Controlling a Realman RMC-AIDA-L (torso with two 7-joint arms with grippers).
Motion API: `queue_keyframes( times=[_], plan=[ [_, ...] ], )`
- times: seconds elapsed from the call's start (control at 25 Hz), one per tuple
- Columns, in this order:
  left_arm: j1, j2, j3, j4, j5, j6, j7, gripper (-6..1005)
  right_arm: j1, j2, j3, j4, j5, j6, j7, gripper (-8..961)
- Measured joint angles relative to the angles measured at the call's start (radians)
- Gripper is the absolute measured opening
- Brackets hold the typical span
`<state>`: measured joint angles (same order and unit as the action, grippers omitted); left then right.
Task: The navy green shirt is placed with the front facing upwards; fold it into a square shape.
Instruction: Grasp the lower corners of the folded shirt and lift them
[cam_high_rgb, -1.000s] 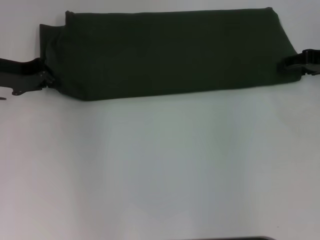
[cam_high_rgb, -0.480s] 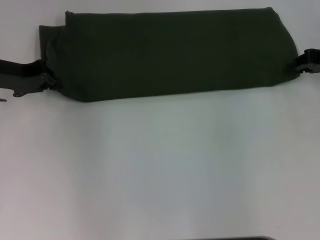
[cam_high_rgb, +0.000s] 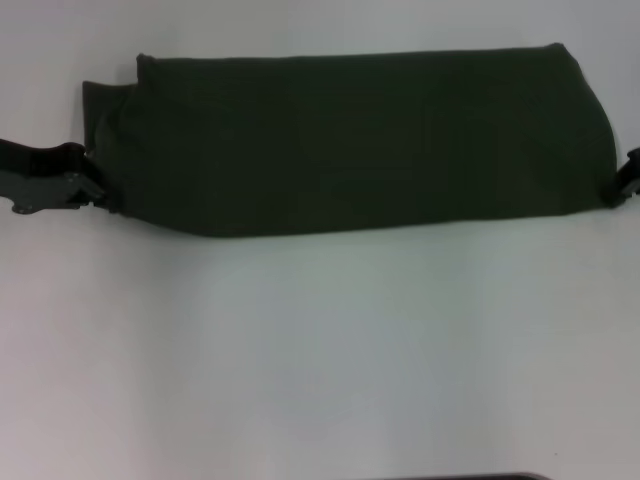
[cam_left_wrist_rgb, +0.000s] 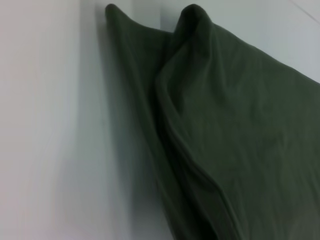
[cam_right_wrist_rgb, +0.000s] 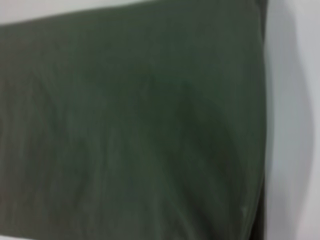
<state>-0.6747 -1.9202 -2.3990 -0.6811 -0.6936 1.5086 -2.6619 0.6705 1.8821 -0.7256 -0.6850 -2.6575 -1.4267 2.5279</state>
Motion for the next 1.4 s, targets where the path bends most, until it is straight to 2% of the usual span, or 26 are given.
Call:
queue_keyframes(
  times=[0.16, 0.32, 0.56, 0.84, 1.04, 1.4],
  plan=[
    [0.026, -0.007, 0.000, -0.049, 0.018, 0.085, 0.000, 50, -0.008, 0.010, 0.000, -0.035, -0.045, -0.078, 0.001, 12],
    [0.063, -0.016, 0.000, -0.095, 0.049, 0.164, -0.005, 50, -0.016, 0.013, 0.006, -0.042, -0.059, -0.142, -0.004, 12],
    [0.133, -0.051, 0.000, -0.190, 0.063, 0.262, -0.008, 49, -0.037, 0.025, 0.000, -0.042, -0.060, -0.197, -0.007, 12],
    [0.184, -0.082, -0.001, -0.232, 0.094, 0.293, -0.017, 49, -0.076, 0.050, 0.006, -0.086, -0.061, -0.267, -0.009, 11],
    [0.193, -0.087, -0.003, -0.240, 0.105, 0.302, -0.019, 50, -0.111, 0.069, 0.010, -0.152, -0.060, -0.310, -0.009, 11],
    [0.207, -0.082, -0.006, -0.244, 0.106, 0.320, -0.020, 75, -0.129, 0.065, 0.006, -0.162, -0.061, -0.335, -0.009, 11]
  ],
)
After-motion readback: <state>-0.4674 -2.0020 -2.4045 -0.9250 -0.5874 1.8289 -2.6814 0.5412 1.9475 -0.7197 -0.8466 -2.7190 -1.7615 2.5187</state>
